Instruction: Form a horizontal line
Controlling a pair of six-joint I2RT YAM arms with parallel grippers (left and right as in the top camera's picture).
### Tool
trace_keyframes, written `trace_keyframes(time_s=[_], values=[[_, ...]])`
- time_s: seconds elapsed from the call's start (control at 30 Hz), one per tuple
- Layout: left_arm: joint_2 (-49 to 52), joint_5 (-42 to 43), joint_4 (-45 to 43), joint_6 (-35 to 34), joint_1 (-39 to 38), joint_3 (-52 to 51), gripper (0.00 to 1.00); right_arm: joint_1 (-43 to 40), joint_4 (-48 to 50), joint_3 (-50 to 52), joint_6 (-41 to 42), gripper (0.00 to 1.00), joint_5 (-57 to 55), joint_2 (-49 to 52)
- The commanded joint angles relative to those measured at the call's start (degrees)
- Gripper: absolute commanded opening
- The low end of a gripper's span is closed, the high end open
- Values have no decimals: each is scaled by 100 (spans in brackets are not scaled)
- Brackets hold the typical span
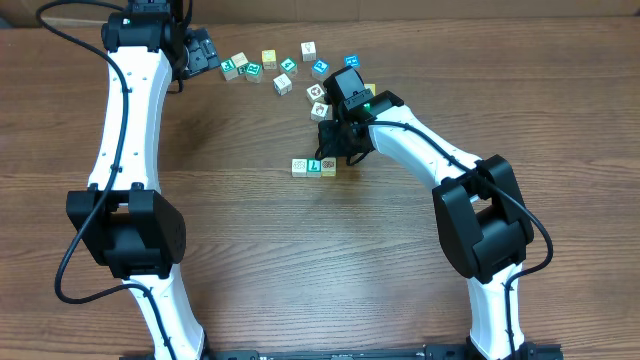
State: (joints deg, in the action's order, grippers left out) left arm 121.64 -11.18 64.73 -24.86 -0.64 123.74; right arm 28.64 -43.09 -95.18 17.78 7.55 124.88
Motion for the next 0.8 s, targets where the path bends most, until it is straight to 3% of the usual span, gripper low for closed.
trace_keyframes(time_s=[0.0, 0.77], values=[[-24, -15, -7, 66, 2, 74, 100, 13, 26, 42, -7, 4, 138, -149], [-24, -15, -7, 66, 2, 74, 100, 28, -70, 101, -9, 4, 254, -149]])
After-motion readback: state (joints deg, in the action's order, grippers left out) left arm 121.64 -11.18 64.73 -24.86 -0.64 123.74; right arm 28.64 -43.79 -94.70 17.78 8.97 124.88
